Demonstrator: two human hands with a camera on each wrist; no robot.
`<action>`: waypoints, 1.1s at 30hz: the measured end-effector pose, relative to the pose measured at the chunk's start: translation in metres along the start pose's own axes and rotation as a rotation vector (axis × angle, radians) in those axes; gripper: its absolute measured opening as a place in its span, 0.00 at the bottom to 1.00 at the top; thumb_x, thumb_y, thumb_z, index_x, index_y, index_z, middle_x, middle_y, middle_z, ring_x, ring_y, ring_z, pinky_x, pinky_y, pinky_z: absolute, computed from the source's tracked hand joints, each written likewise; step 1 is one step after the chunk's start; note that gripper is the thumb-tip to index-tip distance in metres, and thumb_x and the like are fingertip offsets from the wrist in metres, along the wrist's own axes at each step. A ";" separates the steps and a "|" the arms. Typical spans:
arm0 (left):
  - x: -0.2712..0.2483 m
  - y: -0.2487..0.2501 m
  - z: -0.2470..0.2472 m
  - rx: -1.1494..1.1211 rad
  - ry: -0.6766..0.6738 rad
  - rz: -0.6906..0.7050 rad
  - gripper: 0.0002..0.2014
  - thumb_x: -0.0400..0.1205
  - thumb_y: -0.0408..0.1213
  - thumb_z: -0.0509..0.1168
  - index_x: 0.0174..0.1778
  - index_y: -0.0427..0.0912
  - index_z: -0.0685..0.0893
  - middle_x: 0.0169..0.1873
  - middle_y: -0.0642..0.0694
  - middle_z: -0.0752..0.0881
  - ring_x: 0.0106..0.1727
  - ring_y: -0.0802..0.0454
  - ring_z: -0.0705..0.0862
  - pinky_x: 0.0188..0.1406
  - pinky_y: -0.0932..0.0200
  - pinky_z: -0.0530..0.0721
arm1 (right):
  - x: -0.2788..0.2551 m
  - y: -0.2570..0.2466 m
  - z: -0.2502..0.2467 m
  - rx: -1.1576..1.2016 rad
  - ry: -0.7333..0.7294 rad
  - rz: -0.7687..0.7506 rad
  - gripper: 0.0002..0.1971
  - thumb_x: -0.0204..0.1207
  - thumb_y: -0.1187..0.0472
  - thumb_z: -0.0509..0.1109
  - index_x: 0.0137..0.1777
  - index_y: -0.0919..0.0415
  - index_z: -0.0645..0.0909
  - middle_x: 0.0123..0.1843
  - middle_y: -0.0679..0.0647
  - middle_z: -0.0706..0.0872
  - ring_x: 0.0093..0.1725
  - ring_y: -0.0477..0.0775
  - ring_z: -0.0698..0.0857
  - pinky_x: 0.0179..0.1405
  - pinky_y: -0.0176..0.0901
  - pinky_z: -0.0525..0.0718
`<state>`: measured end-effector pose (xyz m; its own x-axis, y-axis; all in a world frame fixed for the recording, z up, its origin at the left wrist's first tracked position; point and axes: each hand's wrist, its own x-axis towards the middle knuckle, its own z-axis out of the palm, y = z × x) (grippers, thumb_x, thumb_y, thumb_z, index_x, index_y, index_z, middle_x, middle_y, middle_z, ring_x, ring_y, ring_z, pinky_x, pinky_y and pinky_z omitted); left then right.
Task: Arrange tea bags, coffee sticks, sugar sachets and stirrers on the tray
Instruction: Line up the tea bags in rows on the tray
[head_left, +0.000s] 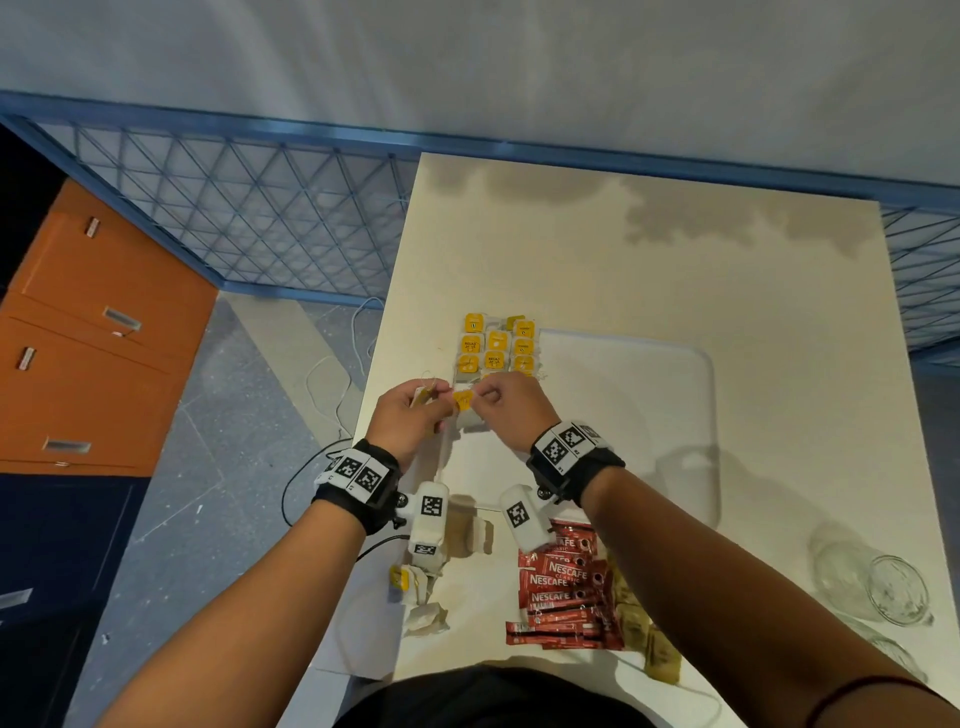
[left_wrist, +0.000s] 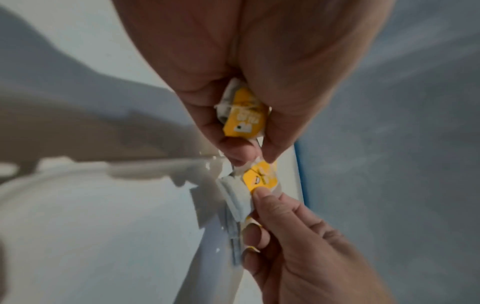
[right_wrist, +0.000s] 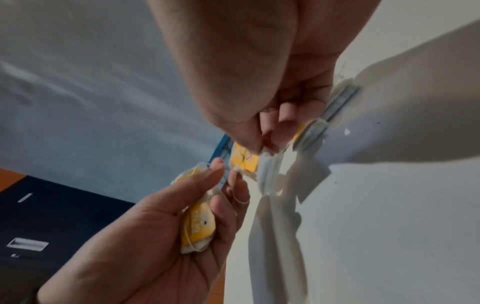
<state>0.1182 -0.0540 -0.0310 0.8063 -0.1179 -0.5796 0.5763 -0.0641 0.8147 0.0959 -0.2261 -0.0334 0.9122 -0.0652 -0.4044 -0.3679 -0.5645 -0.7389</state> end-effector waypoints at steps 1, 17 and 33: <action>0.000 0.000 -0.001 -0.053 0.011 -0.032 0.05 0.79 0.27 0.73 0.48 0.39 0.87 0.36 0.42 0.85 0.31 0.49 0.79 0.32 0.61 0.82 | 0.004 -0.001 0.000 -0.007 0.029 0.015 0.13 0.78 0.61 0.70 0.32 0.48 0.82 0.33 0.43 0.85 0.40 0.52 0.85 0.45 0.47 0.86; -0.016 0.006 -0.016 -0.735 -0.146 -0.441 0.16 0.80 0.29 0.53 0.60 0.34 0.81 0.52 0.31 0.89 0.44 0.33 0.92 0.42 0.47 0.92 | 0.018 -0.012 0.012 -0.229 0.154 0.100 0.08 0.83 0.53 0.63 0.45 0.53 0.80 0.41 0.49 0.86 0.42 0.59 0.85 0.42 0.53 0.88; -0.037 0.008 -0.008 -0.287 -0.342 -0.377 0.12 0.84 0.22 0.55 0.55 0.23 0.83 0.48 0.26 0.89 0.42 0.36 0.92 0.37 0.55 0.91 | -0.023 -0.010 0.001 0.083 -0.191 -0.216 0.12 0.86 0.55 0.69 0.64 0.55 0.88 0.61 0.52 0.86 0.58 0.46 0.82 0.55 0.39 0.76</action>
<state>0.0936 -0.0423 -0.0032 0.4768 -0.4555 -0.7518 0.8669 0.1020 0.4880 0.0785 -0.2182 -0.0178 0.9235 0.2092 -0.3214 -0.1899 -0.4786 -0.8572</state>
